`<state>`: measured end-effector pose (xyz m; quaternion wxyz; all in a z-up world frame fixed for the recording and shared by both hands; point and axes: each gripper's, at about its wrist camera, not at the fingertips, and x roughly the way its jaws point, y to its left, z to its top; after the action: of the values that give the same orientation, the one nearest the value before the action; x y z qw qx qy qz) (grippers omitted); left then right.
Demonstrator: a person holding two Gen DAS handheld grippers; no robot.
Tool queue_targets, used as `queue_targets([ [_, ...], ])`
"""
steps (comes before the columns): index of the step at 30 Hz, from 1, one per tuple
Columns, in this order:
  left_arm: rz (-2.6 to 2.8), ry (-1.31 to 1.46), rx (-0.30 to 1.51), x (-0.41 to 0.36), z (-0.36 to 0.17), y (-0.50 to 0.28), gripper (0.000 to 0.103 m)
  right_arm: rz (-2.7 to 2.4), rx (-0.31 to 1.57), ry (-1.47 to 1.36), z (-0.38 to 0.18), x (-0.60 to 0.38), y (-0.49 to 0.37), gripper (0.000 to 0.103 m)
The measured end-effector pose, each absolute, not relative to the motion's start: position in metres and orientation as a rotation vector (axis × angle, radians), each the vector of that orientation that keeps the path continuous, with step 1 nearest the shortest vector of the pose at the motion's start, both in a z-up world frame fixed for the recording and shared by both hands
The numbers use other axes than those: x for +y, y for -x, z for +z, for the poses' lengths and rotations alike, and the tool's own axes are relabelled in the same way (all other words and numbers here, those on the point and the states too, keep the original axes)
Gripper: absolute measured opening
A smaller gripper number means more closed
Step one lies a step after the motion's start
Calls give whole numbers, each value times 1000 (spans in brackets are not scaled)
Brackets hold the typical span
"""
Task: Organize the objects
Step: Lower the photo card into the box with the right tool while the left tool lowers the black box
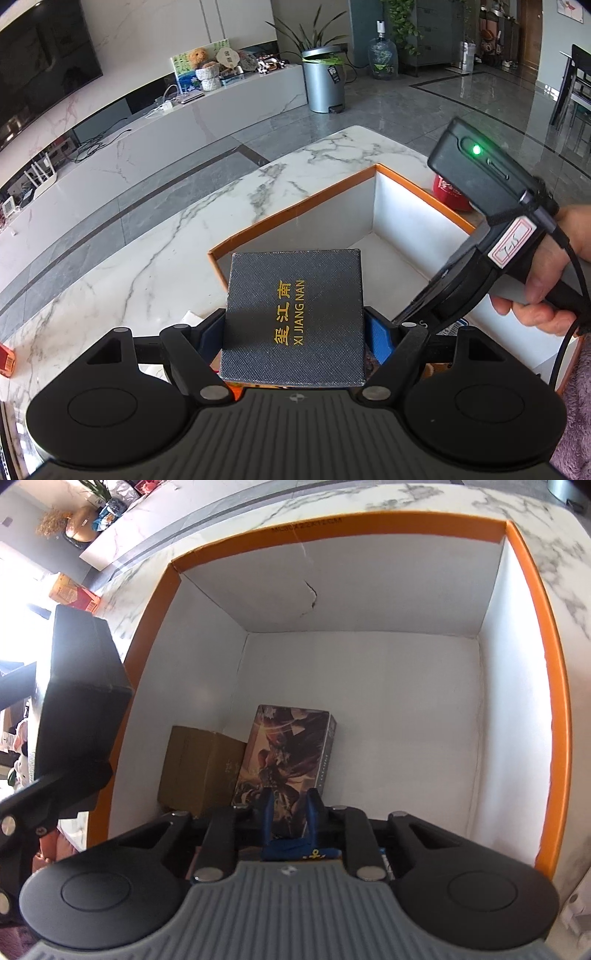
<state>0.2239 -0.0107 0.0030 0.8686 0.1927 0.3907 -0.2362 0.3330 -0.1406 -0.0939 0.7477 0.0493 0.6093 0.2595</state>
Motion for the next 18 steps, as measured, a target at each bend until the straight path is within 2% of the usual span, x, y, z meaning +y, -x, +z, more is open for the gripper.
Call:
queue_targets([
  [9,-673,-475,869,-53,-21,-236,89,549,998,326,-15,-161,-298,20],
  [13,-780,-505,931,-74,-42,-254,89,550,955,466,-12,-163,-294,20],
  [18,-858,-595,962,-96,-66,-262,89,536,966,472,-15,-175,-304,20],
])
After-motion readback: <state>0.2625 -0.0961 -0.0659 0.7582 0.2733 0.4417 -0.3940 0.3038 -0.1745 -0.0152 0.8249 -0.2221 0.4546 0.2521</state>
